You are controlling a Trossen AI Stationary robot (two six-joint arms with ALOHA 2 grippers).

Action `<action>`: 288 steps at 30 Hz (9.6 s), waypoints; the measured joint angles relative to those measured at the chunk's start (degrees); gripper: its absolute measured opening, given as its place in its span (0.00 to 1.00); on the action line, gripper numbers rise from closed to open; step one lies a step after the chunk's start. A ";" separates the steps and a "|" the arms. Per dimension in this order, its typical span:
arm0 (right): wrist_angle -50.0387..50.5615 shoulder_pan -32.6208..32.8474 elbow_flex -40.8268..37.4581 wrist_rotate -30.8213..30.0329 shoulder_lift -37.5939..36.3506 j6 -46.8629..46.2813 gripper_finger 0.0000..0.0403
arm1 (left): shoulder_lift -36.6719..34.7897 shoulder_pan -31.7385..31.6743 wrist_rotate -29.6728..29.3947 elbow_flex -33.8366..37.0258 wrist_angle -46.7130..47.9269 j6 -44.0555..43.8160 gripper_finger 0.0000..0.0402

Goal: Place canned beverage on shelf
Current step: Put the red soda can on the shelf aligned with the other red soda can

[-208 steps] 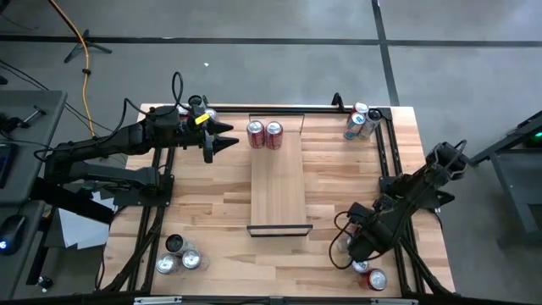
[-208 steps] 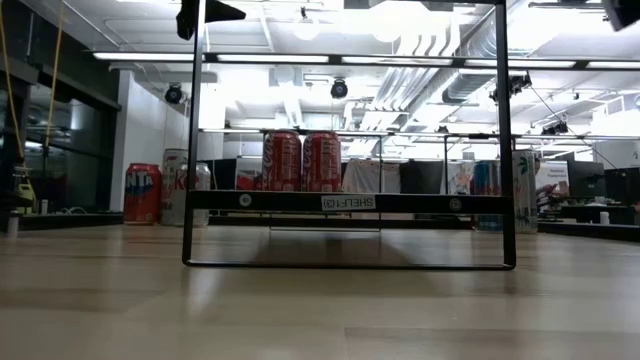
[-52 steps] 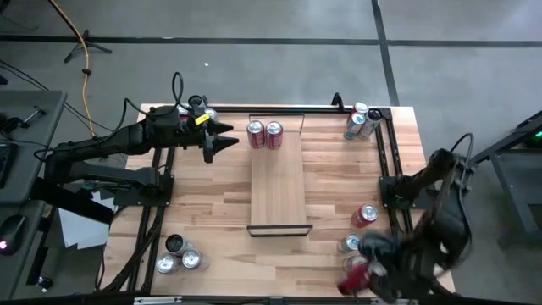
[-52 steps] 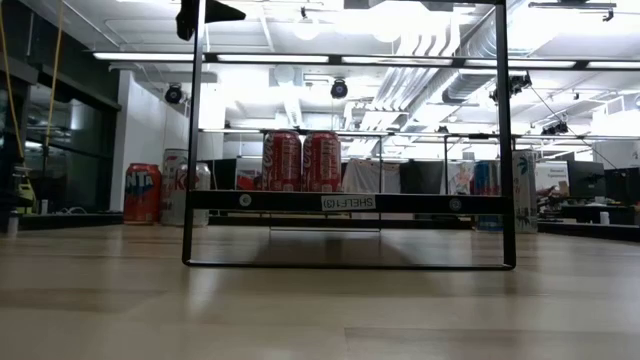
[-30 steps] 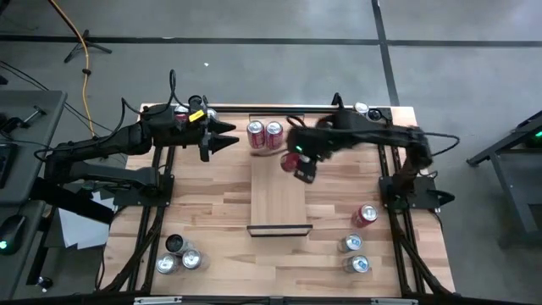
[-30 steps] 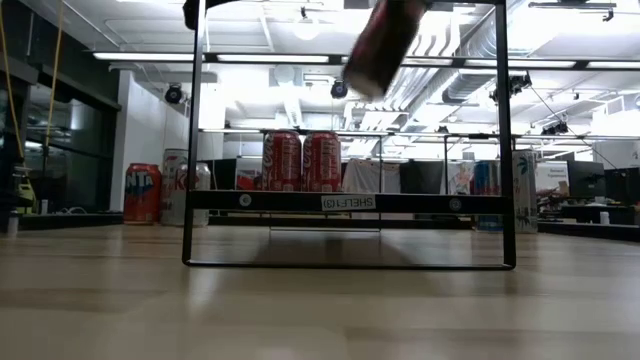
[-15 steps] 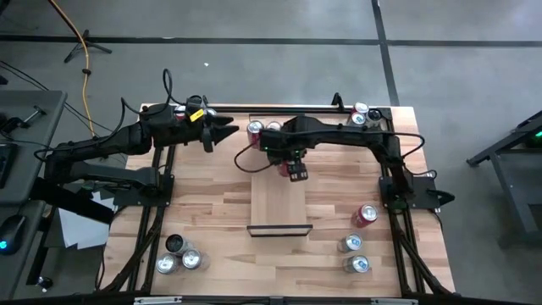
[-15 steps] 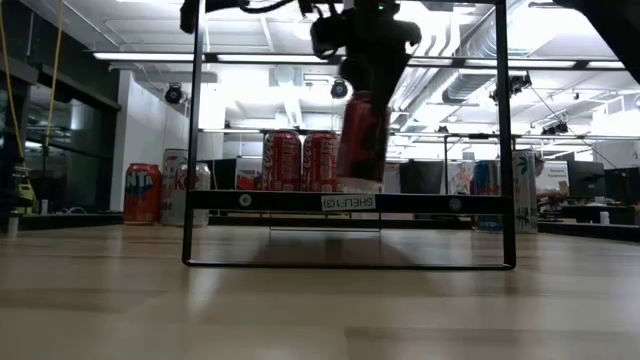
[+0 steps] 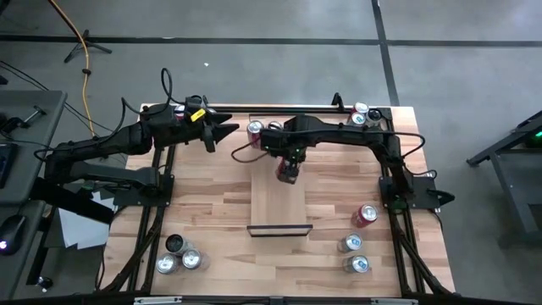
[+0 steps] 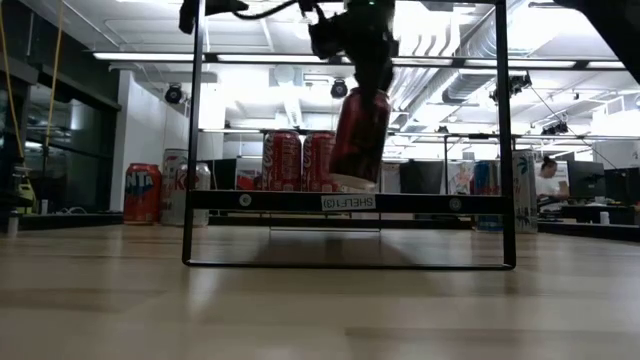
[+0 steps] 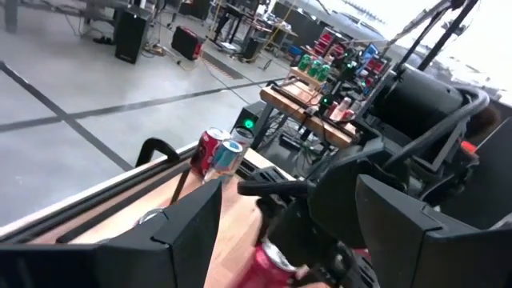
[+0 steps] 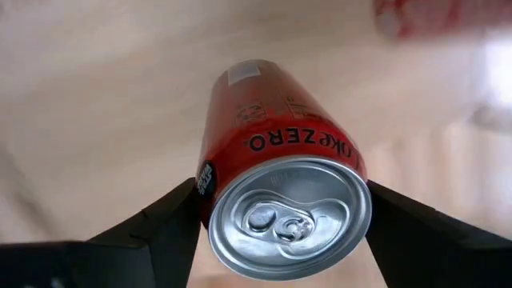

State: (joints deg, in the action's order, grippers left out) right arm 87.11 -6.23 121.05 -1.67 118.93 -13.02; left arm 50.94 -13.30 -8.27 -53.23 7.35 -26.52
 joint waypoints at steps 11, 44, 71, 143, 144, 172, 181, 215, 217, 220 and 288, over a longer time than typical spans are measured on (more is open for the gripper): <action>0.27 -0.47 0.00 1.51 0.00 -39.20 0.71 | 0.00 0.00 0.10 0.00 0.07 5.69 0.60; -4.92 -0.49 0.00 0.77 2.82 -39.01 0.78 | -0.04 -0.04 0.66 0.00 0.08 4.65 0.60; -4.48 -0.38 0.00 -1.33 2.82 -39.47 0.78 | -0.04 -0.07 0.63 0.00 0.09 4.63 0.60; -8.32 -5.77 0.05 11.59 0.72 45.01 0.96 | -0.02 -0.07 0.62 0.00 0.26 4.61 0.60; -8.26 -5.82 -0.32 11.60 0.72 45.01 0.96 | -0.03 -0.07 0.61 0.00 0.26 4.61 0.60; -8.95 -5.42 -1.99 11.16 0.70 42.31 0.96 | -0.03 -0.07 0.63 0.00 0.46 4.61 0.60; -10.10 -3.65 -1.97 11.44 0.70 58.10 0.96 | -0.02 -0.07 0.61 0.00 0.50 4.61 0.60; -9.61 -3.26 -1.88 4.97 2.17 72.24 0.93 | -0.02 -0.04 0.63 0.00 0.63 4.61 0.60; -9.84 -3.25 -1.88 4.72 2.25 72.24 0.89 | -0.04 -0.04 0.63 0.00 0.81 4.61 0.60; -9.75 -3.24 -1.88 4.71 2.27 71.79 0.81 | -0.02 -0.04 0.63 0.00 1.40 4.61 0.60; -6.29 -1.58 -1.97 1.92 2.40 -30.01 0.98 | -0.02 -0.05 0.63 0.00 2.40 5.76 0.60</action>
State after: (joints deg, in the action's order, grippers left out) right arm 80.82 -7.81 119.09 0.25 121.34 -43.03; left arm 50.92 -13.35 -7.64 -53.23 9.76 -20.75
